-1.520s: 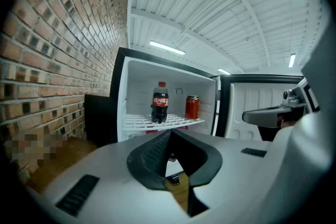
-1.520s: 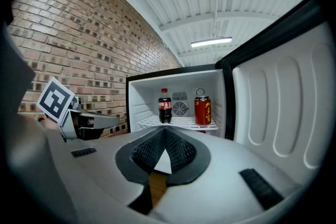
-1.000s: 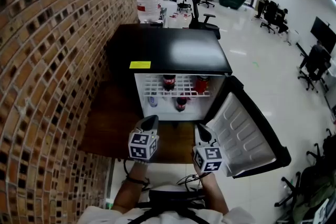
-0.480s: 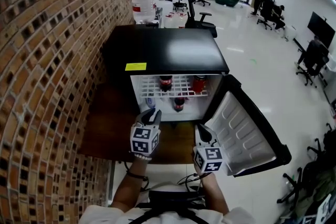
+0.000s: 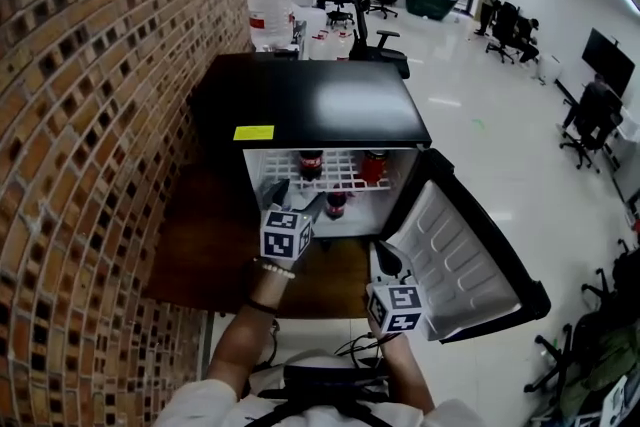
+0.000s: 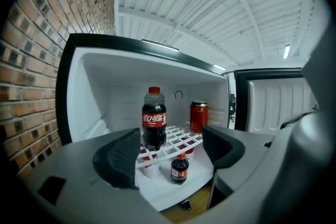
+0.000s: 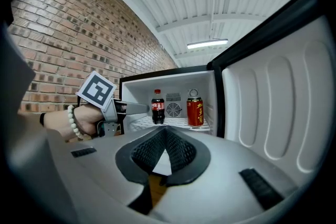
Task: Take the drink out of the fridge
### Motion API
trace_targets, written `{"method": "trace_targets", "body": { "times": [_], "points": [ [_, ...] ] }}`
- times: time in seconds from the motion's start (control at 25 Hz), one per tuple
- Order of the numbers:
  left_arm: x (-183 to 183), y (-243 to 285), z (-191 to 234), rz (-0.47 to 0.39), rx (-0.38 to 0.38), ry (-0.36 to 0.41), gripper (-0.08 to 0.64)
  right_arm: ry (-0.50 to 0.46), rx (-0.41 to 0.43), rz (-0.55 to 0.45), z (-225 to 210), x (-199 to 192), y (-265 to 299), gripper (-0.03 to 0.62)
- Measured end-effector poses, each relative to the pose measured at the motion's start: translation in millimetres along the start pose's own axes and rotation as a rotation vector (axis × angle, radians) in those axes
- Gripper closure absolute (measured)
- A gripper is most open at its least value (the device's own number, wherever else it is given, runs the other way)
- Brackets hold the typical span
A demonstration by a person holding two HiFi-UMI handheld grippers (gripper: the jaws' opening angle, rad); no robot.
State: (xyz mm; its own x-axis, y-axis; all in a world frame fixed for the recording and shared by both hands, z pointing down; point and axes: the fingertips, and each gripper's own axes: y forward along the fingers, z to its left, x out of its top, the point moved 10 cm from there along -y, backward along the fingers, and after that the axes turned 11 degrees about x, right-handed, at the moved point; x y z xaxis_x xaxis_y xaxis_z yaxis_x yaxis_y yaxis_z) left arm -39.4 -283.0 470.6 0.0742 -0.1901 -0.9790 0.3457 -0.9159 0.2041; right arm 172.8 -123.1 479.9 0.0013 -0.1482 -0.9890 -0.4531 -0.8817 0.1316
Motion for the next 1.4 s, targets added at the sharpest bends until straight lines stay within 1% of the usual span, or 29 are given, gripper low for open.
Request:
{"method": "trace_targets", "body": {
  "times": [0.16, 0.28, 0.4, 0.6, 0.76, 0.88, 1.08, 1.2, 1.24, 1.28, 1.36, 1.4],
  "points": [
    [6.2, 30.6, -1.7, 0.012, 0.024, 0.02, 0.109, -0.001, -0.011, -0.007, -3.2, 2.0, -3.4, 0.581],
    [9.5, 49.1, -1.2, 0.015, 0.046, 0.035, 0.091, 0.006, -0.026, -0.007, -6.2, 1.5, -7.5, 0.581],
    [8.3, 64.6, 1.4, 0.032, 0.065, 0.036, 0.057, 0.008, -0.039, -0.008, -9.7, 0.3, -10.9, 0.581],
    [7.2, 86.1, 4.7, 0.02, 0.084, 0.026, 0.052, 0.017, -0.056, -0.015, -14.2, 0.3, -13.2, 0.581],
    [8.0, 104.1, 5.8, 0.033, 0.09, 0.03, 0.052, 0.013, -0.057, -0.02, -15.9, 2.6, -13.6, 0.581],
    [9.8, 113.3, 7.9, 0.043, 0.084, 0.022, 0.057, 0.009, -0.066, -0.023, -19.1, 5.1, -14.3, 0.581],
    [15.5, 120.8, 10.7, 0.027, 0.082, 0.007, 0.081, 0.006, -0.069, -0.028, -20.4, 7.3, -14.4, 0.581],
    [17.8, 122.3, 10.5, 0.024, 0.073, 0.013, 0.134, 0.004, -0.067, -0.029, -20.4, 9.1, -12.8, 0.581],
    [18.3, 122.0, 10.2, 0.022, 0.07, 0.013, 0.17, 0.003, -0.066, -0.029, -20.6, 9.5, -12.3, 0.581],
    [18.6, 121.8, 10.1, 0.019, 0.068, 0.012, 0.187, 0.003, -0.065, -0.029, -20.8, 9.7, -11.9, 0.581],
    [18.9, 121.6, 10.1, 0.014, 0.067, 0.013, 0.189, 0.003, -0.064, -0.029, -21.3, 9.8, -11.2, 0.581],
    [19.1, 121.6, 10.0, 0.013, 0.066, 0.016, 0.202, 0.003, -0.063, -0.029, -21.3, 9.9, -10.9, 0.581]
  ]
}}
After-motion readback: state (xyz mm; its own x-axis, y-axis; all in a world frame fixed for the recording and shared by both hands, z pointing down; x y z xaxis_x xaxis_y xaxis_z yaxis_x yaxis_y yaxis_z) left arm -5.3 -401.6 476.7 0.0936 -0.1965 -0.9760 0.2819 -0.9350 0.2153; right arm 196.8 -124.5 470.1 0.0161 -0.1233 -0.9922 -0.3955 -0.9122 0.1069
